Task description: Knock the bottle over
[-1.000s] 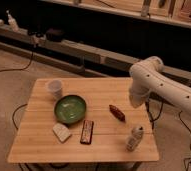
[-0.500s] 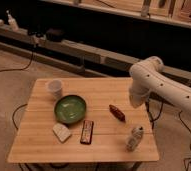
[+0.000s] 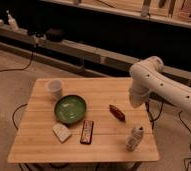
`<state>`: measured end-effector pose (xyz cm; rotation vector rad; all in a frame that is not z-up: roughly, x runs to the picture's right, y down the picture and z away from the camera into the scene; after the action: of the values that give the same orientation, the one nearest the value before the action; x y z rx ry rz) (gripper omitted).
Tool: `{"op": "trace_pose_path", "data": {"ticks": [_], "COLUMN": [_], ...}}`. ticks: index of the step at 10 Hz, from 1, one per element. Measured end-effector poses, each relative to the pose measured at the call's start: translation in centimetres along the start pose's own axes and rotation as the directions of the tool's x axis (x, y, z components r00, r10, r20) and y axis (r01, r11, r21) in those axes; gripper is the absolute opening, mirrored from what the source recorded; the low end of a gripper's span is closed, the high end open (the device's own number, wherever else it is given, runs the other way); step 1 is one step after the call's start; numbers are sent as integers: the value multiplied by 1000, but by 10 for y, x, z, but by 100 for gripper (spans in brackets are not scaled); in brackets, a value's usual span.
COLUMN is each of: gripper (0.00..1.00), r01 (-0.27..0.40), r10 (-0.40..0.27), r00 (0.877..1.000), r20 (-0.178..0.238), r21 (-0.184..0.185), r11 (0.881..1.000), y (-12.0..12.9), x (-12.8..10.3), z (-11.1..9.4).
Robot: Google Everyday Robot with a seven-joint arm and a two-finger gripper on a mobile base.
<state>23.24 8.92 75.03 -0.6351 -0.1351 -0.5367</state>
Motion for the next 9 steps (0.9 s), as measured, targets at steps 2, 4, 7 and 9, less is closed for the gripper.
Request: {"op": "trace_pose_path", "data": {"ticks": [2,4,7,9], "gripper": [5,5,5,5], "r01": [-109,-256,-372,-388], "r10": [111,271,379,384], "r00": [994,963,922,917], "r20": [18,11,-74,-104], "r21": [-88,-289,-436,-451], "r11": [990,923,820,804], "y": [32,103,160,165], "x": [12,10,-11,-23], "z": [-1,3,-1,-3]}}
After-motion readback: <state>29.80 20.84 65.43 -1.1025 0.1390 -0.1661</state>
